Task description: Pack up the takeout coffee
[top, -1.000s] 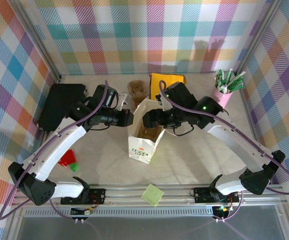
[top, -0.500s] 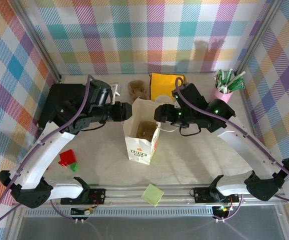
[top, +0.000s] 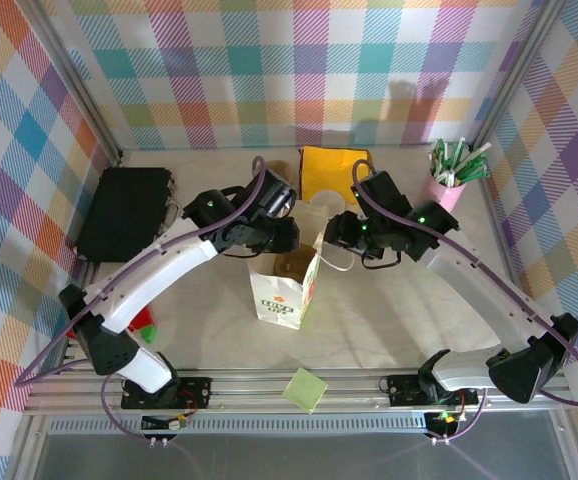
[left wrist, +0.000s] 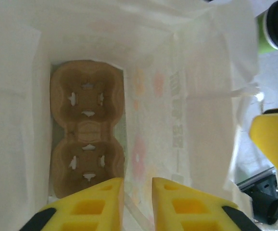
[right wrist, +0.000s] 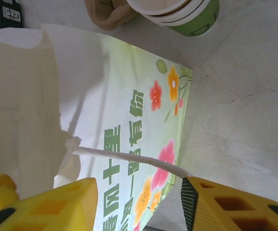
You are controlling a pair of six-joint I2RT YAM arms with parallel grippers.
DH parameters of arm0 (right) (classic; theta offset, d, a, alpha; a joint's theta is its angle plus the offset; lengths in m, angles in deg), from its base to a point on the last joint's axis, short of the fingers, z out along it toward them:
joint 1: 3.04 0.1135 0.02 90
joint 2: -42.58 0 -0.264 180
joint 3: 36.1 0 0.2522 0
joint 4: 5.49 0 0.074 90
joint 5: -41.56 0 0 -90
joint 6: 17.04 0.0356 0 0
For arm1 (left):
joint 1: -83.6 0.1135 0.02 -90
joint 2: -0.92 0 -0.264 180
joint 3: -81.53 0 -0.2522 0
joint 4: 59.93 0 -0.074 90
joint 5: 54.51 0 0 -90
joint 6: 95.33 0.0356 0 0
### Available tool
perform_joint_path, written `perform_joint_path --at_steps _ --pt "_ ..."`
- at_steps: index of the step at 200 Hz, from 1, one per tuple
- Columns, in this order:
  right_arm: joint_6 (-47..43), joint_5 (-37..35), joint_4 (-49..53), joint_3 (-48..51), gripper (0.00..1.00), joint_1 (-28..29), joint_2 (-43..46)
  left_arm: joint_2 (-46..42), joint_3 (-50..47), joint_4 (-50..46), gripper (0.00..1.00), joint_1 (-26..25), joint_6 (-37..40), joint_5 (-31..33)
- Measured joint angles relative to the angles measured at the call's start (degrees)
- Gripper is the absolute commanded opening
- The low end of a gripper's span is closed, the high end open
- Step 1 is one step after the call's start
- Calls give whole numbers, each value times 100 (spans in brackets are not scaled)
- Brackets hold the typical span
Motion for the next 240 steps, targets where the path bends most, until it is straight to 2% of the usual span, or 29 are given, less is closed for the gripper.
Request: perform_joint_path --at_steps 55,81,196,240 --pt "0 131 -127 184 47 2 0 643 -166 22 12 0 72 -2" --pt "2 153 -142 297 50 -15 2 896 -358 105 10 -4 149 -2" --pt "4 256 -162 345 61 -72 234 1185 -1032 595 5 -4 197 -48" --pt "4 275 -203 354 63 -160 304 1290 -1270 765 3 -4 195 -48"
